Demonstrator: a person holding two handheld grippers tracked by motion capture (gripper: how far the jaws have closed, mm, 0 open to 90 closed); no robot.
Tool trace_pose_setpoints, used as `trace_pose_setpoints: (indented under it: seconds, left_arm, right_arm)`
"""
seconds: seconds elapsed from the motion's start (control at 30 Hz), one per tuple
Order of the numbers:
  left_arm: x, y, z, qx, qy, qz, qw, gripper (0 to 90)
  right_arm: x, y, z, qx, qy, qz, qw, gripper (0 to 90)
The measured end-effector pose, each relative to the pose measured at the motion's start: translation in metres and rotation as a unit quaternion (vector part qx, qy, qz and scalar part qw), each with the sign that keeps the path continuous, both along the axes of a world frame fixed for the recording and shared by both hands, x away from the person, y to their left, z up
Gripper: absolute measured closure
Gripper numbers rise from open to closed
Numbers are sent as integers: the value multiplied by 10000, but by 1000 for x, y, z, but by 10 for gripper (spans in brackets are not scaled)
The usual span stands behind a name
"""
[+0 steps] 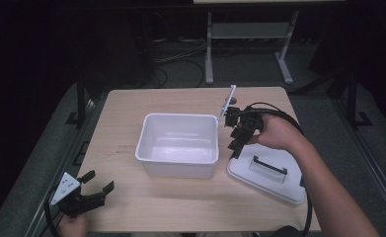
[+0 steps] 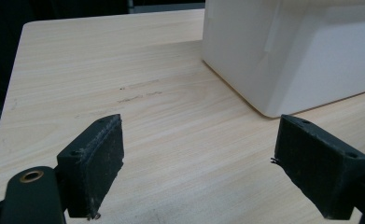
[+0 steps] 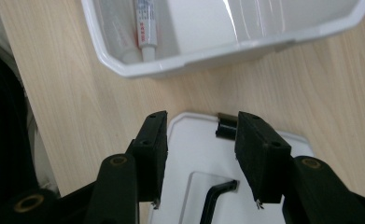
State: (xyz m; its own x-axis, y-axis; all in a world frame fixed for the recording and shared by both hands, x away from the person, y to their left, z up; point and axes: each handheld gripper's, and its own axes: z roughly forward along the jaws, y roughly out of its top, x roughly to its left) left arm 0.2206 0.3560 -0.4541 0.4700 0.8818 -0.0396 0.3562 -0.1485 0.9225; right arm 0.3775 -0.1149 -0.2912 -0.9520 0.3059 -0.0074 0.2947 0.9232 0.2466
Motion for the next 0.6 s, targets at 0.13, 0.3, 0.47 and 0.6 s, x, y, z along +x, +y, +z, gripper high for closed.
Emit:
trace_pose_setpoints:
  seconds: [0.13, 0.3, 0.47, 0.6]
  left_arm:
    - [0, 0, 0, 8, 7, -4, 10000, 150]
    - [0, 0, 0, 18, 4, -6, 10000, 150]
    - [0, 0, 0, 17, 3, -2, 10000, 151]
    - [0, -1, 0, 30, 6, 1, 10000, 150]
  right_arm:
    - [-1, -12, -4, 14, 7, -118, 9999, 532]
    - [-2, -24, -9, 20, 17, -206, 9998, 525]
    - [-4, -35, -15, 41, 48, -310, 9995, 519]
    - [-5, -45, -21, 60, 54, -398, 9992, 518]
